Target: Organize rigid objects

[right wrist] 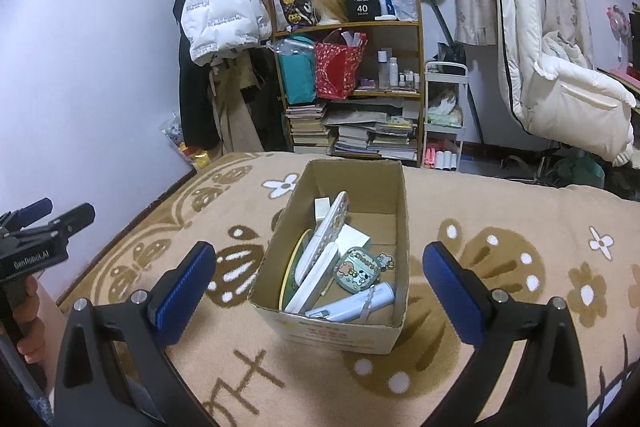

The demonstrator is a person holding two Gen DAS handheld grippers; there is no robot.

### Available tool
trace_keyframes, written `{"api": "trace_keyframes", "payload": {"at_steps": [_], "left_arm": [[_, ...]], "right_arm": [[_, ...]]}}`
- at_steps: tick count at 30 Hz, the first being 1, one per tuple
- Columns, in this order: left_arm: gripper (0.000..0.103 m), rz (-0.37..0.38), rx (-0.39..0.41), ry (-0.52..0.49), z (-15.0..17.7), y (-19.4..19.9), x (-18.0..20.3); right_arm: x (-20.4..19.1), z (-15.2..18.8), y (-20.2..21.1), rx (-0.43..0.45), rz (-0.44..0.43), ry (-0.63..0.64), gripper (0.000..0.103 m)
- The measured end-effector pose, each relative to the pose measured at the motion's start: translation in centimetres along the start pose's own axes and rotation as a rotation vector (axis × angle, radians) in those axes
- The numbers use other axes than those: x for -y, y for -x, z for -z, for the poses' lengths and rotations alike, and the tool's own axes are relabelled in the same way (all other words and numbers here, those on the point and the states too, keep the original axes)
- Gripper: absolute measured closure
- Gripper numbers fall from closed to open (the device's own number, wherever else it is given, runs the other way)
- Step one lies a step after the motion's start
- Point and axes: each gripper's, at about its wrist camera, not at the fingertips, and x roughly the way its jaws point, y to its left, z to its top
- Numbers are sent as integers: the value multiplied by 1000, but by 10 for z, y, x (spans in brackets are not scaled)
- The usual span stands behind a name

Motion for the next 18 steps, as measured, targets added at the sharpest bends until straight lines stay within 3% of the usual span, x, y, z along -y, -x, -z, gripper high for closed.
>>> {"api": "trace_keyframes", "payload": {"at_steps": [18], "left_arm": [[1,-18,-6,-44,0,-3,9]], "right_arm": [[3,7,-5,-2,14,-22,0]]}}
